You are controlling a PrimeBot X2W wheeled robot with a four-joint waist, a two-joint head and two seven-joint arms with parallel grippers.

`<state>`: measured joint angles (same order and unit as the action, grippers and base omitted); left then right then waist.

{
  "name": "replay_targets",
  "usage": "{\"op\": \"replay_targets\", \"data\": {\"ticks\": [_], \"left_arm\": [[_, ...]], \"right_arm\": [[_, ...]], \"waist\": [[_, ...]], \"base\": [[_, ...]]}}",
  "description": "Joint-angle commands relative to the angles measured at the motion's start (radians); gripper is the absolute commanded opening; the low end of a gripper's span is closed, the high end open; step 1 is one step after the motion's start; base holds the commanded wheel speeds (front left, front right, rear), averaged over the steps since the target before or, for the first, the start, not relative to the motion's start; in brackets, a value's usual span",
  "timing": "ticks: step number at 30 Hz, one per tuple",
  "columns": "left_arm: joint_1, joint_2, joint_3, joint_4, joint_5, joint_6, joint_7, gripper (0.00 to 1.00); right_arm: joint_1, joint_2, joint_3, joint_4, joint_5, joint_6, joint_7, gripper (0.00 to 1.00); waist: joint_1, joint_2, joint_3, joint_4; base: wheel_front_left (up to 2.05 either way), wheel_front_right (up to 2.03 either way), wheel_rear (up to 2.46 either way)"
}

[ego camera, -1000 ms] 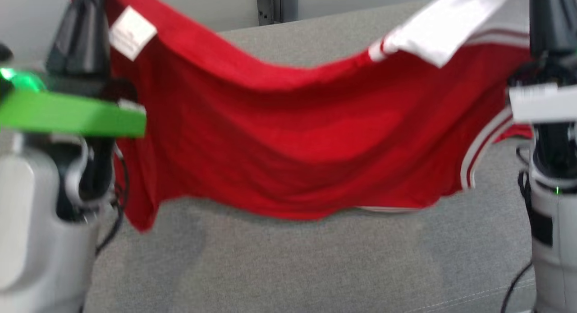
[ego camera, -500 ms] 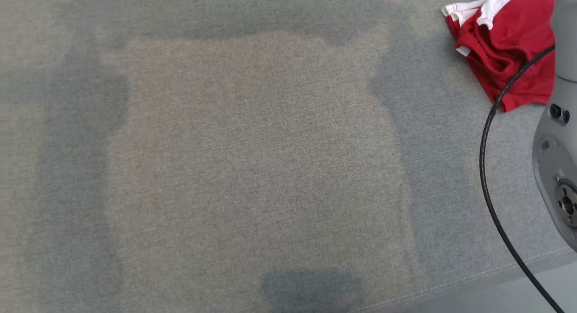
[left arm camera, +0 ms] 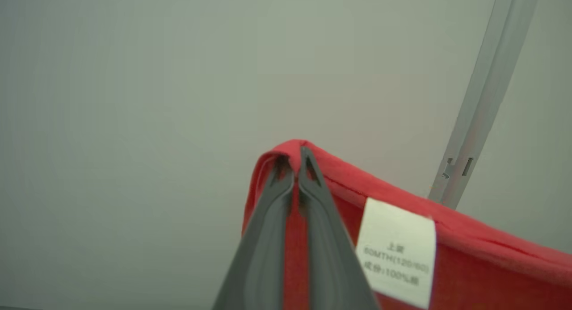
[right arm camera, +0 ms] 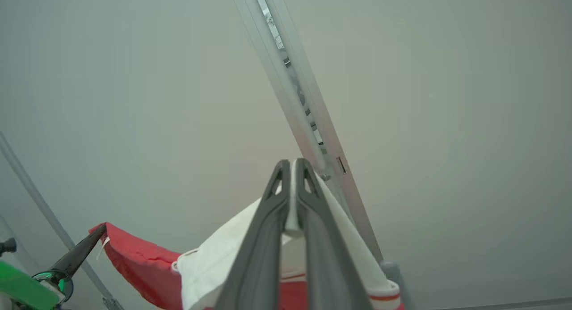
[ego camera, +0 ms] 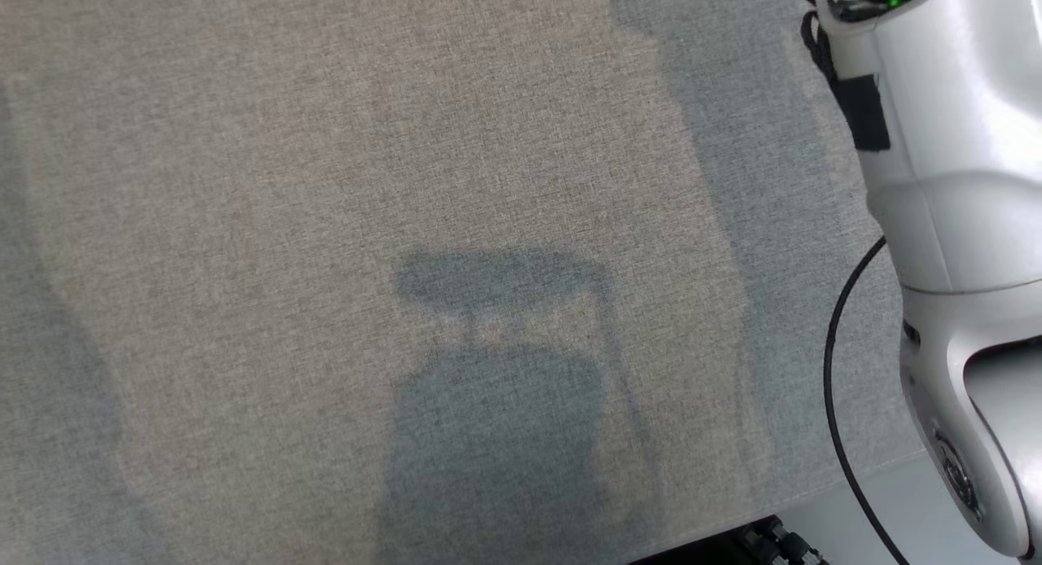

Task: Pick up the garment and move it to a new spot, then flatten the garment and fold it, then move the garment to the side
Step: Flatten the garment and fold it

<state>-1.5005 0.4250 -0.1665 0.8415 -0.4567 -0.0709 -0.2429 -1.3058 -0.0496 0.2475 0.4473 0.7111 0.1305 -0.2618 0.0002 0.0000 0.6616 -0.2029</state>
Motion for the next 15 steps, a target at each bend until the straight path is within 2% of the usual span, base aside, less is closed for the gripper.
{"op": "replay_targets", "data": {"ticks": [1,8,15], "left_arm": [[0.006,0.008,0.003,0.006,-0.003,-0.008,-0.009,0.0],[0.011,-0.008,-0.009,0.01,-0.021,-0.044,-0.021,0.0],[0.142,-0.048,-0.002,-0.035,-0.092,-0.059,-0.023,0.0]], "right_arm": [[0.019,-0.002,0.006,-0.023,-0.002,0.0,-0.004,0.0],[0.106,-0.002,0.039,-0.092,-0.026,0.0,-0.003,0.0],[0.248,-0.04,0.047,-0.156,-0.026,0.0,-0.003,0.0]], "waist": [[-0.0002,0.0,0.04,-0.019],[-0.0002,0.0,0.012,-0.012],[-0.0002,0.0,-0.052,0.038]], "base": [[0.0,0.0,0.0],[0.0,0.0,0.0],[0.0,0.0,0.0]]}}
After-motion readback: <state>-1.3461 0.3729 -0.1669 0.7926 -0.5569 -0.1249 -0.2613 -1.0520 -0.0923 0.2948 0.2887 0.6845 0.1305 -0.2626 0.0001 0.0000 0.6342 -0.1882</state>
